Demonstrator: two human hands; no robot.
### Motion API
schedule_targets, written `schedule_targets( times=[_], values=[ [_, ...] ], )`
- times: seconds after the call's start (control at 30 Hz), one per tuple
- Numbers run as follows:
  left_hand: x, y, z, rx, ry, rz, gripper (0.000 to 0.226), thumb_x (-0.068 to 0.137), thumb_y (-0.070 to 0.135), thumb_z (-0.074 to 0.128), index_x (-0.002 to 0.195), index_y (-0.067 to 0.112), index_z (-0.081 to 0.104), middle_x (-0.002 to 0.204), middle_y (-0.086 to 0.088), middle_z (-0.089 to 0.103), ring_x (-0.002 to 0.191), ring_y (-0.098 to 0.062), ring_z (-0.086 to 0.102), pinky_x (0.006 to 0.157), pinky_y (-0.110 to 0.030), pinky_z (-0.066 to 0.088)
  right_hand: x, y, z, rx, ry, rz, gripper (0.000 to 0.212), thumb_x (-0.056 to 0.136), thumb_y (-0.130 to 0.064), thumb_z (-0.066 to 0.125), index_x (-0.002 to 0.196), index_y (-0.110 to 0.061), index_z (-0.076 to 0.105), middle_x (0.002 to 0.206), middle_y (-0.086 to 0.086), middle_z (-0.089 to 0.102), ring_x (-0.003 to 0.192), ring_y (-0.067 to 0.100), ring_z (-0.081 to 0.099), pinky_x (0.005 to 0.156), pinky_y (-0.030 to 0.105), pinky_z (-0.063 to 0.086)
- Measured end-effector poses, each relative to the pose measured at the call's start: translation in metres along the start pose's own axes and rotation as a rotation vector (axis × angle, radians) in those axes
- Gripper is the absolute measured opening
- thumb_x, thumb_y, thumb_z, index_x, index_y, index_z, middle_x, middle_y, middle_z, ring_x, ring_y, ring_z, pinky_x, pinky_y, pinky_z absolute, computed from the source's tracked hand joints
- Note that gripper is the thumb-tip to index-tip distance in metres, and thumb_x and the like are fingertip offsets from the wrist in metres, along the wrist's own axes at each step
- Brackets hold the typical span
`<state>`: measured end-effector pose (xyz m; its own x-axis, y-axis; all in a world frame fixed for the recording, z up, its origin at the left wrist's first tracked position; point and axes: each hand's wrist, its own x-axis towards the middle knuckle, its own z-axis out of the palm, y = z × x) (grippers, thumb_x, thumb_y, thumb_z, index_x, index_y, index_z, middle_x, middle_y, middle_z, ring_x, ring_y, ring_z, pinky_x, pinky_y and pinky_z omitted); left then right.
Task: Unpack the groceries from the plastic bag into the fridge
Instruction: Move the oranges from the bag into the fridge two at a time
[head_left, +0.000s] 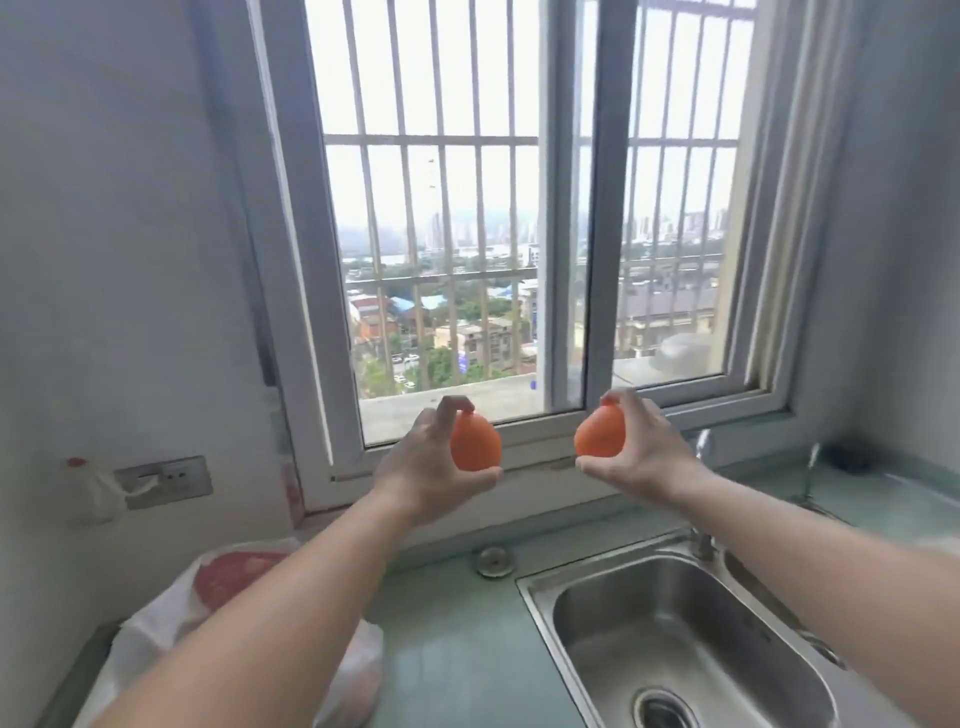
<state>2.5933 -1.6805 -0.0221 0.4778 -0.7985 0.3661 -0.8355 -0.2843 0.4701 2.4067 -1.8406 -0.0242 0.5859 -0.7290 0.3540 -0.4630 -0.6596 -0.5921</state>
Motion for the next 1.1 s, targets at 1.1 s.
schedule_targets(
  times=[1.1],
  values=[
    [-0.328,0.676,0.211,-0.62,-0.574,1.071,0.077,0.072,0.033,0.08,0.138,0.034,0.041,0.133,0.006,0.039,0.101,-0.012,0.041,0.082,-0.024,0.038,-0.623,0.197,-0.483,-0.383,0.863,0.845,0.071,0.059,-0.043,0.081,0.117,-0.034,0.041,0.118,-0.004,0.044,0.097,0.019,0.055,0.081,0.037,0.053]
  ],
)
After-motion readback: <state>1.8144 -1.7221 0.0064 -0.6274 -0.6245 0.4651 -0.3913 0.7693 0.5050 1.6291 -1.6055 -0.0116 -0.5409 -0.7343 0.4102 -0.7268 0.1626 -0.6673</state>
